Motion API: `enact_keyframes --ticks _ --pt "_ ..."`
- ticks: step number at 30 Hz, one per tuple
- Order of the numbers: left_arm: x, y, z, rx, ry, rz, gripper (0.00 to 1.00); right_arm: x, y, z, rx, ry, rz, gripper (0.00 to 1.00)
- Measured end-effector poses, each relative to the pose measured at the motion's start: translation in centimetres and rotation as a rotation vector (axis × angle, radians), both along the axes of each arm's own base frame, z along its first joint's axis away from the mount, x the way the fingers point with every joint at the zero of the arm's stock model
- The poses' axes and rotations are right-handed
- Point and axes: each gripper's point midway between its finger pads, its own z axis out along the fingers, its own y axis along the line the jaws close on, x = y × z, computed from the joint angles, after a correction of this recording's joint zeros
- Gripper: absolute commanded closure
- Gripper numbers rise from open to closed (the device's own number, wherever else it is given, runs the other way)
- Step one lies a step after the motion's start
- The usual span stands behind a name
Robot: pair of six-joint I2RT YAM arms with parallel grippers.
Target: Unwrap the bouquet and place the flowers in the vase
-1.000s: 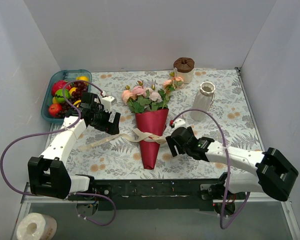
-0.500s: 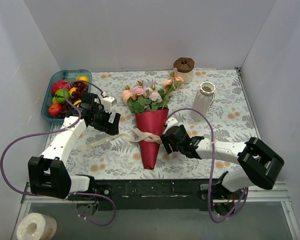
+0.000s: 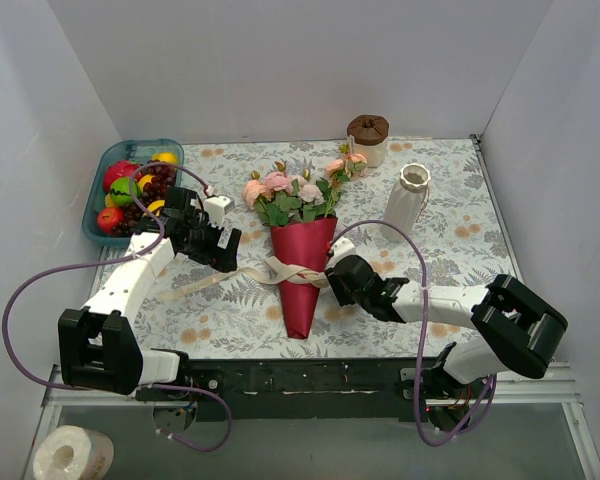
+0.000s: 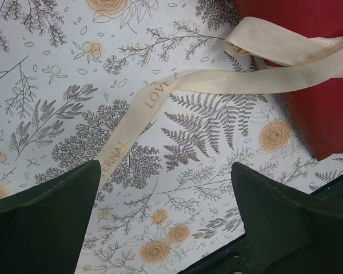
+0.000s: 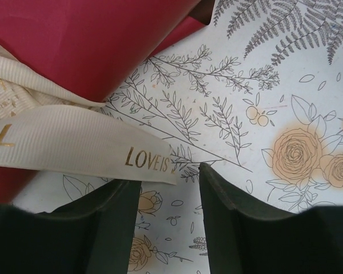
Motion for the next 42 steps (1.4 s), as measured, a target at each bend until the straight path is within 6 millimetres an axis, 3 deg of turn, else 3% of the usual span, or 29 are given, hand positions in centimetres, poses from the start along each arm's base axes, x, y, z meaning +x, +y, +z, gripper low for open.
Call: enact_keyframes --ticks 2,6,8,19,26,30,33,34,38,40,42 --pt "0.1 0.0 -0.1 0.000 -0.003 -0.001 0.02 -0.2 0.0 -0.3 0.003 0.004 0.009 0.62" --pt "0.3 0.0 -0.8 0.005 0.001 -0.002 0.02 -0.3 0.1 -0.4 0.014 0.003 0.016 0.89" --pt "0.3 0.1 -1.7 0.013 0.012 -0.004 0.02 -0.4 0.0 -0.3 0.019 0.001 0.018 0.97" --pt "0.8 1.1 -7.0 0.120 0.046 -0.030 0.02 -0.4 0.7 1.8 0.098 -0.034 0.027 0.99" --pt "1.7 -0.3 -7.4 0.157 -0.024 -0.090 0.24 -0.8 0.4 3.1 0.160 -0.050 0.008 0.99" --pt "2.1 -1.1 -8.6 0.182 -0.024 -0.117 0.39 -1.2 -0.1 3.5 0.182 -0.048 -0.007 0.99" --pt "2.1 -1.2 -9.7 0.197 -0.004 -0.124 0.56 -1.4 -0.3 4.4 0.208 -0.054 -0.019 0.99" --pt "2.3 -1.1 -10.0 0.204 -0.003 -0.124 0.67 -1.4 -0.3 4.8 0.220 -0.061 -0.021 0.99" --pt "2.9 -1.3 -9.9 0.202 -0.022 -0.115 0.94 -1.5 -0.6 6.1 0.254 -0.078 -0.029 0.99" --pt "3.0 -1.3 -9.9 0.202 -0.028 -0.115 1.00 -1.6 -0.7 6.5 0.262 -0.082 -0.033 0.99" --pt "3.0 -1.3 -9.9 0.203 -0.027 -0.111 1.00 -1.7 -1.0 6.8 0.268 -0.089 -0.042 0.99"
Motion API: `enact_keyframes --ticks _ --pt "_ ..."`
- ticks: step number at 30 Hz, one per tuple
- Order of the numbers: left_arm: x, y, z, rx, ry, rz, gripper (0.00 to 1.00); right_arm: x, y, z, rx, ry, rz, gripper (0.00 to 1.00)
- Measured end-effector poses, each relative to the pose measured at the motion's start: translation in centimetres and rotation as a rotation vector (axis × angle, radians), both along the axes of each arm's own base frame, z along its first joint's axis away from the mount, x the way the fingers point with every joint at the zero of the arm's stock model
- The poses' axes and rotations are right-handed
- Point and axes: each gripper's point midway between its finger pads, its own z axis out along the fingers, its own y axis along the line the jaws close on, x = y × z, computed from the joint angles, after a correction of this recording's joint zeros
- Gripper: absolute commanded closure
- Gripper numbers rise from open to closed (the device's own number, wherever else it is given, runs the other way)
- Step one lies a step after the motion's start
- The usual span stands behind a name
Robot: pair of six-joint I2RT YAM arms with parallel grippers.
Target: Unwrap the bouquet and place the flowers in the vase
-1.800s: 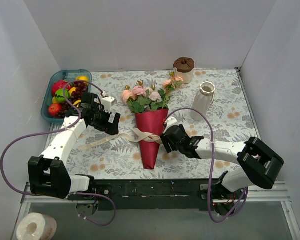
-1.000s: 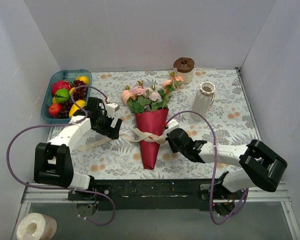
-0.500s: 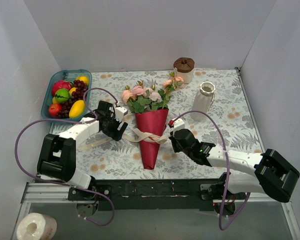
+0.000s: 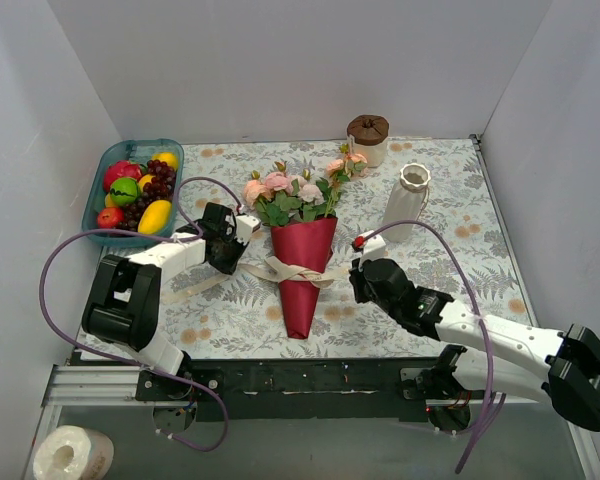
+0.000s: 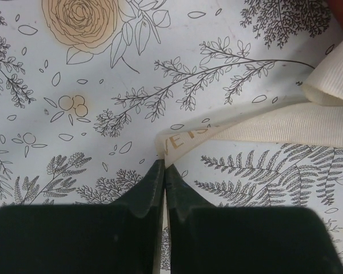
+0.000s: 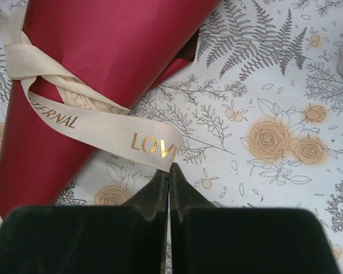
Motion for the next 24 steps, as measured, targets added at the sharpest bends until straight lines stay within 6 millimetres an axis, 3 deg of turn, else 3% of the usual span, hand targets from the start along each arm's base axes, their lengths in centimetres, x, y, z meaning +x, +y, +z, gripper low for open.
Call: enact_keyframes --ticks 6,9,16,20,24 --pt "-0.2 0.0 0.3 -0.002 0.013 0.013 1.00 -0.2 -1.5 1.2 -0.001 -0.021 -0.045 0.99" --pt "-0.3 -0.1 1.8 -0.010 0.012 0.024 1.00 0.0 -2.5 2.4 -0.004 -0.042 -0.085 0.99" --pt "3.2 -0.7 11.2 -0.076 -0.205 0.079 1.00 1.0 -5.1 6.5 0.019 -0.093 -0.235 0.99" --pt "4.0 1.3 14.4 -0.024 -0.299 0.158 1.00 1.1 -8.0 8.7 0.036 -0.115 -0.370 0.99" --pt "3.9 5.3 14.9 0.070 -0.313 0.270 1.00 0.8 -11.4 11.4 0.036 -0.145 -0.514 0.99"
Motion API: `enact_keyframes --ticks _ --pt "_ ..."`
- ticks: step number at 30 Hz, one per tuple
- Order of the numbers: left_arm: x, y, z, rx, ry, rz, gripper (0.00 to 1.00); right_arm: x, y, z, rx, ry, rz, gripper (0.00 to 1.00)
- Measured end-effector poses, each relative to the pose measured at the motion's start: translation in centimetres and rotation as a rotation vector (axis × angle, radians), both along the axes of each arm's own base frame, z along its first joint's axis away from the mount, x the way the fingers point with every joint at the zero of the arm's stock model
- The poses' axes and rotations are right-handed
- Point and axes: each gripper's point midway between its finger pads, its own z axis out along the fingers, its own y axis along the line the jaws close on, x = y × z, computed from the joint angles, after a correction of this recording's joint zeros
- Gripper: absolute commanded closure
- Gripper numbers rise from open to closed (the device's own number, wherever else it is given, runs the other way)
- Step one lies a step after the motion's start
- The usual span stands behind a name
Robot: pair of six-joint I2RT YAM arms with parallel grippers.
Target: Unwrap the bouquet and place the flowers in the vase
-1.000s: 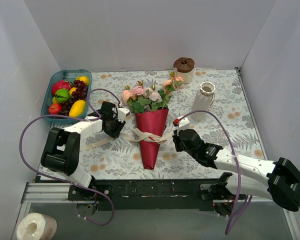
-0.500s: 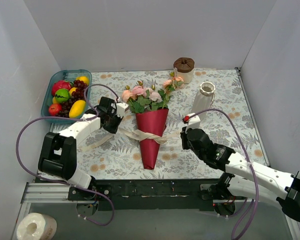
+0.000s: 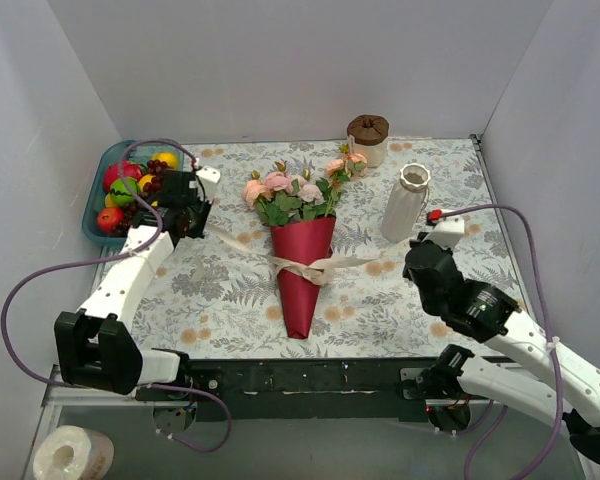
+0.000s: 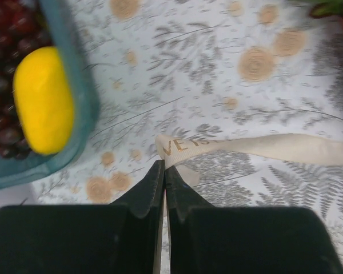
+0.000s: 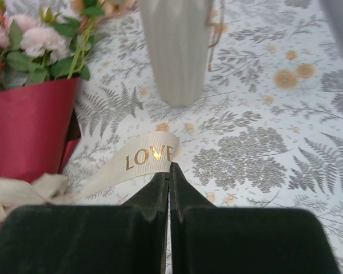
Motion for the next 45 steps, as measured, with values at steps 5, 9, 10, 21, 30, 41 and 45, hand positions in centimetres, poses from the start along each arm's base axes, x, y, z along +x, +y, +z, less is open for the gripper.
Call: enact_keyframes --ticks 5,9,10,21,30,41,45 --pt "0.3 8.2 2.1 0.048 -0.031 0.219 1.00 0.0 -4.5 3.3 -0.004 -0.033 -0.201 0.99" --pt "-0.1 15.1 5.2 0.075 -0.104 0.399 1.00 0.0 -8.1 3.7 -0.040 -0.025 -0.357 0.99" --pt "-0.2 16.3 5.9 0.079 -0.120 0.429 1.00 0.0 -9.0 3.5 -0.057 -0.017 -0.396 0.99" --pt "-0.2 13.1 10.1 -0.086 -0.140 0.251 0.02 1.0 -15.3 1.9 -0.221 0.119 -0.582 0.05" --pt "-0.6 -4.2 12.6 -0.373 -0.101 -0.364 0.02 2.9 -11.7 4.5 -0.067 0.021 -0.375 0.02" --pt "0.3 -15.4 0.0 -0.518 0.251 -0.646 0.02 1.8 -8.2 8.7 0.052 -0.144 -0.115 0.07" --pt "0.6 -16.9 -2.0 -0.566 0.303 -0.713 0.02 0.7 -7.6 10.1 0.090 -0.200 -0.061 0.09"
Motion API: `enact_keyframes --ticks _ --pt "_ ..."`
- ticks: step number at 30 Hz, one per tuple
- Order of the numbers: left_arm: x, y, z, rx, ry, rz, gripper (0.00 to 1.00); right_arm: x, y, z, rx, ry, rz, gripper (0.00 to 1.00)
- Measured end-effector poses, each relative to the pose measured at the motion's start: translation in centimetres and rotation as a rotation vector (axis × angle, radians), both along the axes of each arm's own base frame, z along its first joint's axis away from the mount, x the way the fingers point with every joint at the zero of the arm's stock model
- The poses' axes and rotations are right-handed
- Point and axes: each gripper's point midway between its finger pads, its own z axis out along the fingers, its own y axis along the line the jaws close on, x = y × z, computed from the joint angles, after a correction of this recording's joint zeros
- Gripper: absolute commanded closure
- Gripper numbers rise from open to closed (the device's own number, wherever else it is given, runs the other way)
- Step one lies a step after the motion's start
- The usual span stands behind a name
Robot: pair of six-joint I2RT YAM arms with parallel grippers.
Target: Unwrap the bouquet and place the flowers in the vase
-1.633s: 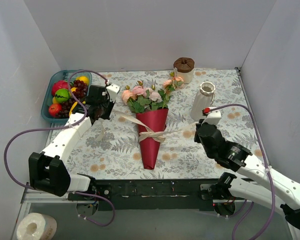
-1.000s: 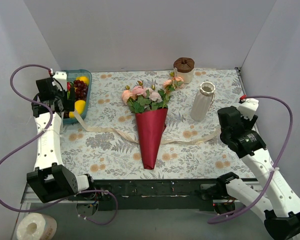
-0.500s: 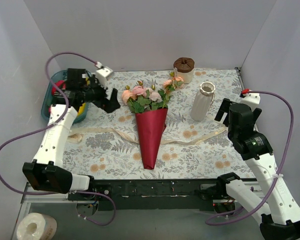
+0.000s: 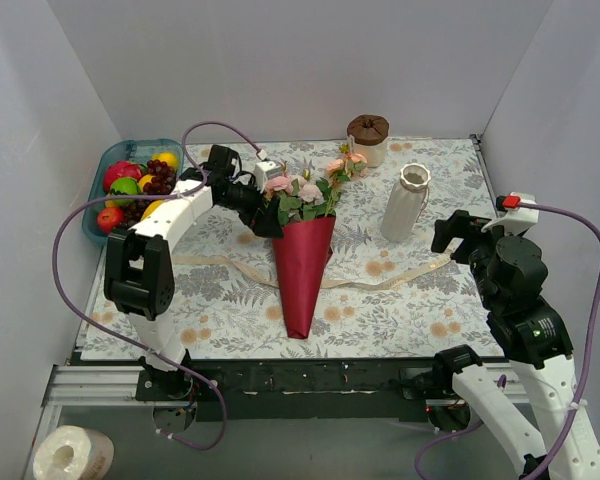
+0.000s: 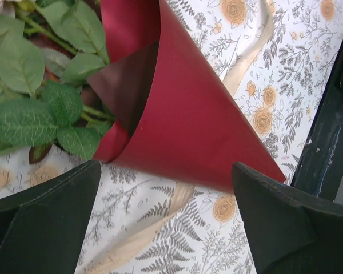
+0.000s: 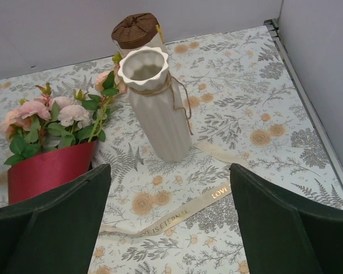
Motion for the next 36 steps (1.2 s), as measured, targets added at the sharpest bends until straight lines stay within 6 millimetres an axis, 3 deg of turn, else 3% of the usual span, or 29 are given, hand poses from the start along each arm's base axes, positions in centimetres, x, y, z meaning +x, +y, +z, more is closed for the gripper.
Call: enact_keyframes --ticks 8,16,19,22,23,28,30,36 --pt "0.3 -2.7 -0.7 -0.039 -0.014 -0.100 0.02 -0.9 1.0 0.7 0.023 -0.028 0.071 0.10" --pt "0.6 -3.2 -2.9 -0.022 0.015 -0.112 0.08 -1.0 1.6 0.5 0.025 -0.022 0.106 0.12" --pt "0.7 -3.1 -3.3 -0.015 0.017 -0.114 0.24 -1.0 1.8 0.5 0.024 -0.021 0.117 0.13" --pt "0.6 -2.9 -3.7 -0.001 0.016 -0.124 0.47 -1.0 1.9 0.5 0.023 -0.021 0.126 0.13" --pt "0.5 -2.8 -3.7 0.004 0.015 -0.128 0.59 -1.0 1.9 0.5 0.023 -0.021 0.127 0.13" --pt "0.1 -2.5 -3.9 0.025 0.044 -0.150 0.82 -0.9 2.1 0.4 0.022 -0.017 0.136 0.14" --pt "0.2 -2.6 -3.9 0.031 0.054 -0.158 1.00 -0.9 2.2 0.4 0.023 -0.013 0.141 0.14" --pt "0.0 -2.8 -3.2 0.056 0.059 -0.163 1.00 -0.9 2.4 0.3 0.022 -0.011 0.152 0.15"
